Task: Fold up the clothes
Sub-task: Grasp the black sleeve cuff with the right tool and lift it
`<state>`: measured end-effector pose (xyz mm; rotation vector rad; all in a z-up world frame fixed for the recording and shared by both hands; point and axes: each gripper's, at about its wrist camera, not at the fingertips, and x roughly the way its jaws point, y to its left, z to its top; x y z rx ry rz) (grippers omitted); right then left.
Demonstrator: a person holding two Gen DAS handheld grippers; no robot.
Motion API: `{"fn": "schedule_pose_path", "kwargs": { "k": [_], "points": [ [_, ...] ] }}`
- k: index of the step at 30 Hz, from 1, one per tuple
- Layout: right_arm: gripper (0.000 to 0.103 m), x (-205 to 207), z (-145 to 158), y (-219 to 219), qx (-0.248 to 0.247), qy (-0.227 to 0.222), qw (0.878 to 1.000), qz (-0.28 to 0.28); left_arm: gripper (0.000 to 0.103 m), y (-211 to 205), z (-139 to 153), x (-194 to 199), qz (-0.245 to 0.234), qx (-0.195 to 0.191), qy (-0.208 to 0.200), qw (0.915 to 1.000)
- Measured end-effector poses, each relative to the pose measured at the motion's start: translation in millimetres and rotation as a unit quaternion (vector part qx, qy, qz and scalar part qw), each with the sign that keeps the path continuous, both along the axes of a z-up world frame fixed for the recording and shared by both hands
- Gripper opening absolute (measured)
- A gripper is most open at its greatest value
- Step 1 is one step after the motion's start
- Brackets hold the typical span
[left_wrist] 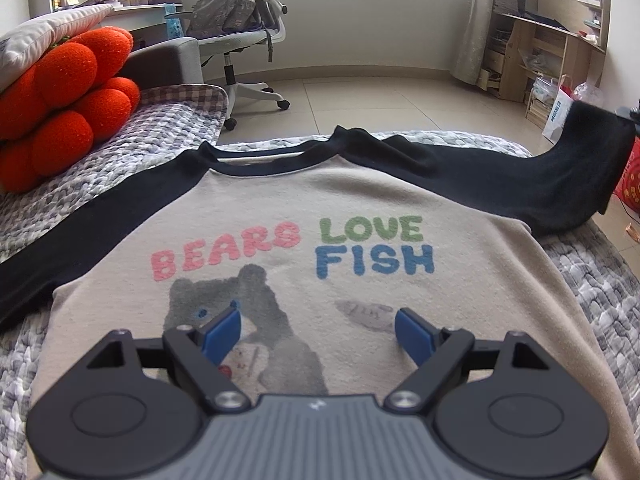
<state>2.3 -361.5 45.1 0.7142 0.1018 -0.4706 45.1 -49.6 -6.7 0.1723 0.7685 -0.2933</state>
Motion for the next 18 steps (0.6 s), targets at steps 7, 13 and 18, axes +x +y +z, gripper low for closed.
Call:
{"fn": "schedule_pose_path", "kwargs": {
  "k": [7,13,18],
  "points": [
    [0.013,14,5,43,-0.091,0.06,0.993,0.043,0.085,3,1,1,0.002,-0.005,0.0,1.0],
    [0.013,26,6,72,-0.149,0.098,0.981,0.08,0.085,5,2,0,0.003,-0.004,-0.003,1.0],
    [0.013,33,8,97,-0.187,0.122,0.969,0.108,0.085,9,4,2,0.009,-0.006,-0.004,0.9999]
  ]
}}
